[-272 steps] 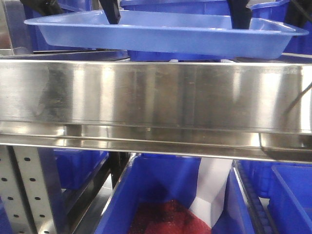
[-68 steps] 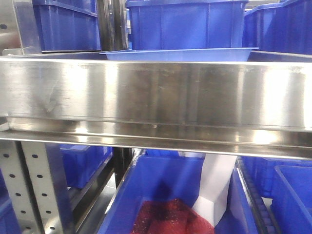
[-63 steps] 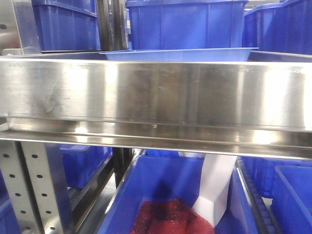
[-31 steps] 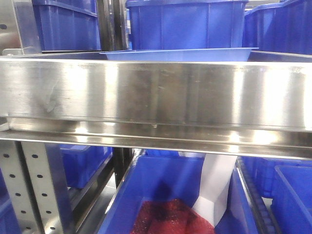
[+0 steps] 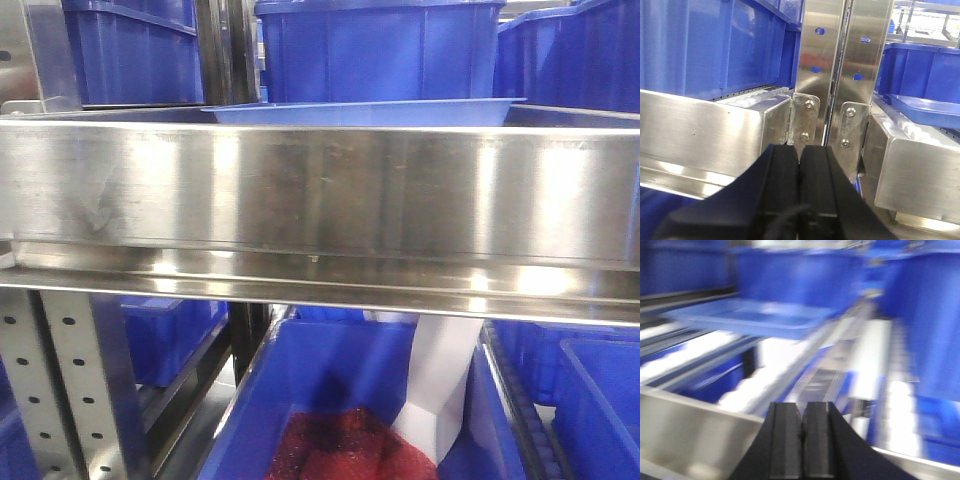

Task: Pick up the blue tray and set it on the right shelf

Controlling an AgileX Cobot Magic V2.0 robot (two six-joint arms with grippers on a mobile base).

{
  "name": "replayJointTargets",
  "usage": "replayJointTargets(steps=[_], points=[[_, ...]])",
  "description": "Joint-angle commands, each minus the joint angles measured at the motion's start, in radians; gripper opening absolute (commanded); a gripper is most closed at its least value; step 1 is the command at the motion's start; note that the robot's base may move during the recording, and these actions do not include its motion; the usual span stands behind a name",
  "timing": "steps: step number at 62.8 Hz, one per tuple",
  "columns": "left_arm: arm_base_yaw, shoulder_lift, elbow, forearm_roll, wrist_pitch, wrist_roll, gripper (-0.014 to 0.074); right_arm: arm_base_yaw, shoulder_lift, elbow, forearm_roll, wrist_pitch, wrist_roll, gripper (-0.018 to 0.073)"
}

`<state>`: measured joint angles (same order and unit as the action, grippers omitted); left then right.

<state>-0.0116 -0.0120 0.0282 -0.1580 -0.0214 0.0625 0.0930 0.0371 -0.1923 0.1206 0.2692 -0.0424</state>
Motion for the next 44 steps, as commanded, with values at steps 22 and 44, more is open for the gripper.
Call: replayJointTargets(steps=[22,44], points=[[0.001,-0.013,0.031,-0.004,-0.088,0.004,-0.0048,-0.093,-0.068,0.201,-0.006,-0.308,-0.02,0.002],[0.001,-0.013,0.031,-0.004,-0.088,0.004,-0.0048,-0.095,-0.068,0.199,-0.008,-0.32,-0.02,0.002]])
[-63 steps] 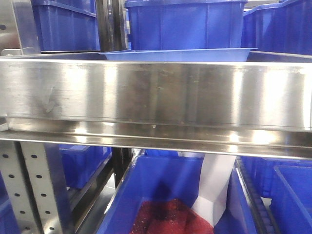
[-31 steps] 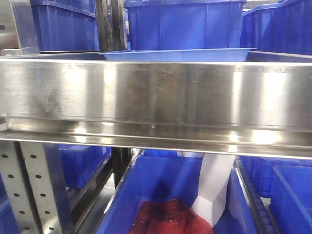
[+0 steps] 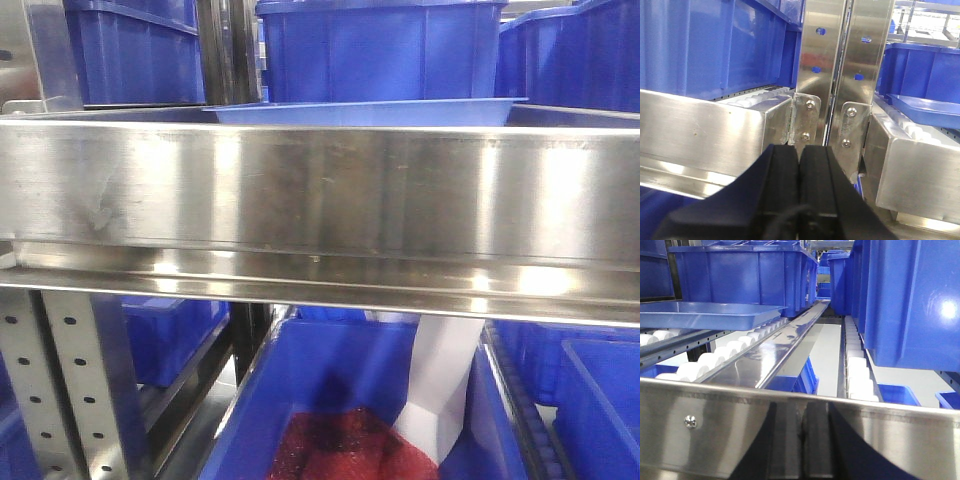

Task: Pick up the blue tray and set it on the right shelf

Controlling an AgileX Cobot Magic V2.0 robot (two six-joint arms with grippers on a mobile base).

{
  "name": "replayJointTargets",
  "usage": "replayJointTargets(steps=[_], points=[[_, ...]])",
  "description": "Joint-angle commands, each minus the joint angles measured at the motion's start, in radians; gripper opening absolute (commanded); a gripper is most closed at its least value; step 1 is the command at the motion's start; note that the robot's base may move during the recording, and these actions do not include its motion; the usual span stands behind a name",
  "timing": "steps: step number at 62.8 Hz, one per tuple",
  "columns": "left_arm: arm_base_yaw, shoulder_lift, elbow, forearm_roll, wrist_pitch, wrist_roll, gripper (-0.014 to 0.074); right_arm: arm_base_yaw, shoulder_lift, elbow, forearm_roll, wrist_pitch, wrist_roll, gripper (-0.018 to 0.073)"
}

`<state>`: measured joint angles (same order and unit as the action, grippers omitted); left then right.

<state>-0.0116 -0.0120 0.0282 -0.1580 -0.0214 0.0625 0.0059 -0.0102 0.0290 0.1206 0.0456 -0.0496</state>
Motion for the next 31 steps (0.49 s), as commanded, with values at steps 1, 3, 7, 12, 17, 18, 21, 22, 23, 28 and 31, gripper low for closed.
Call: replayJointTargets(steps=[1,3,7,12,17,18,21,22,23,28,31], points=[[0.001,-0.013,0.031,-0.004,-0.088,0.004,-0.0048,-0.008,-0.021,-0.023,-0.008,-0.097,-0.012,0.002],[0.001,-0.013,0.031,-0.004,-0.088,0.004,-0.0048,-0.008,-0.021,-0.023,-0.008,-0.097,-0.012,0.002],[0.001,-0.013,0.031,-0.004,-0.088,0.004,-0.0048,-0.008,-0.021,-0.023,-0.008,-0.097,-0.012,0.002],[0.001,-0.013,0.031,-0.004,-0.088,0.004,-0.0048,-0.008,-0.021,-0.023,-0.008,-0.097,-0.012,0.002],[0.001,-0.013,0.031,-0.004,-0.088,0.004,-0.0048,-0.008,-0.021,-0.023,-0.008,-0.097,-0.012,0.002],[0.001,-0.013,0.031,-0.004,-0.088,0.004,-0.0048,-0.008,-0.021,-0.023,-0.008,-0.097,-0.012,0.002],[0.001,-0.013,0.031,-0.004,-0.088,0.004,-0.0048,-0.008,-0.021,-0.023,-0.008,-0.097,-0.012,0.002],[0.001,-0.013,0.031,-0.004,-0.088,0.004,-0.0048,-0.008,-0.021,-0.023,-0.008,-0.097,-0.012,0.002],[0.001,-0.013,0.031,-0.004,-0.088,0.004,-0.0048,-0.008,-0.021,-0.023,-0.008,-0.097,-0.012,0.002],[0.001,-0.013,0.031,-0.004,-0.088,0.004,-0.0048,-0.008,-0.021,-0.023,-0.008,-0.097,-0.012,0.002],[0.001,-0.013,0.031,-0.004,-0.088,0.004,-0.0048,-0.008,-0.021,-0.023,-0.008,-0.097,-0.012,0.002]])
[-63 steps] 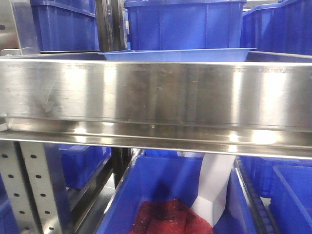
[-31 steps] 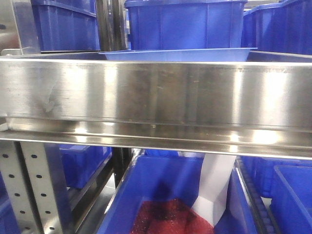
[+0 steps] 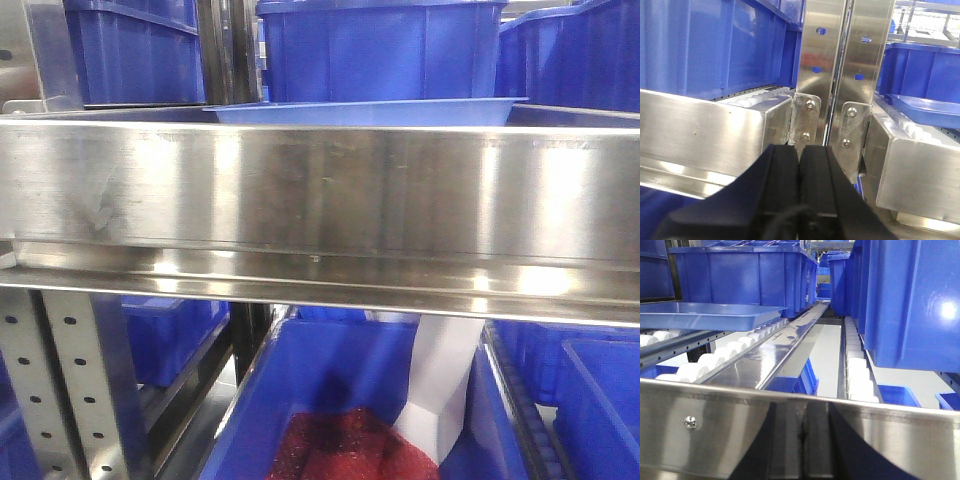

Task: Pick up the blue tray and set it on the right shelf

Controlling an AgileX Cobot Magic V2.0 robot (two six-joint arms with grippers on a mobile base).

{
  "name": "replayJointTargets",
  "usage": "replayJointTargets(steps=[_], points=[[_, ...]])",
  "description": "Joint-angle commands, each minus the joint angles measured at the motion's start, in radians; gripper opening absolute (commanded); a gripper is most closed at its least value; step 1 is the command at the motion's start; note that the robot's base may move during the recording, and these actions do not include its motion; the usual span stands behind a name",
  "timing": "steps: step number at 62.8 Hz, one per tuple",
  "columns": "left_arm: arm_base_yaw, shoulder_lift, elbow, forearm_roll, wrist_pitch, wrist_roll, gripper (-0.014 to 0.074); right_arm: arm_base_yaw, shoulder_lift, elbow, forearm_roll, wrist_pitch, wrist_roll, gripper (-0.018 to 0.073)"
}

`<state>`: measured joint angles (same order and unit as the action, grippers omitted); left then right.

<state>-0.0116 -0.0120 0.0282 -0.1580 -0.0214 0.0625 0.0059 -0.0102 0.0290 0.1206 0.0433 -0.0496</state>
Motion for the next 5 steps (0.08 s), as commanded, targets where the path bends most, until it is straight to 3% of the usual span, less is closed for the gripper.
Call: replayJointTargets(steps=[1,5], points=[[0.001,-0.013,0.031,-0.004,-0.088,0.004,-0.0048,-0.008,-0.021,-0.023,-0.008,-0.094,-0.012,0.002],[0.001,-0.013,0.031,-0.004,-0.088,0.004,-0.0048,-0.008,-0.021,-0.023,-0.008,-0.094,-0.012,0.002]])
